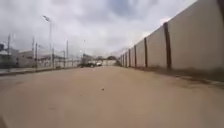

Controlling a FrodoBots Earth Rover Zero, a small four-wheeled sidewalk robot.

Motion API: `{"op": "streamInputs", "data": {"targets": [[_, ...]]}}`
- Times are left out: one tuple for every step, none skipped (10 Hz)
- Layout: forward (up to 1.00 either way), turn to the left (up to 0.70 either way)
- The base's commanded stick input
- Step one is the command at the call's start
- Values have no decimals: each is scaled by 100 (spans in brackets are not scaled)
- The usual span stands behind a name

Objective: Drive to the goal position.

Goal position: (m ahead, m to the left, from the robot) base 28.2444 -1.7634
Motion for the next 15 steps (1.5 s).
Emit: {"op": "streamInputs", "data": {"targets": [[100,0],[100,0],[100,0],[100,0],[100,0],[100,0],[100,0],[100,0],[100,0],[100,0],[100,0],[100,0],[100,0],[100,0],[100,0]]}}
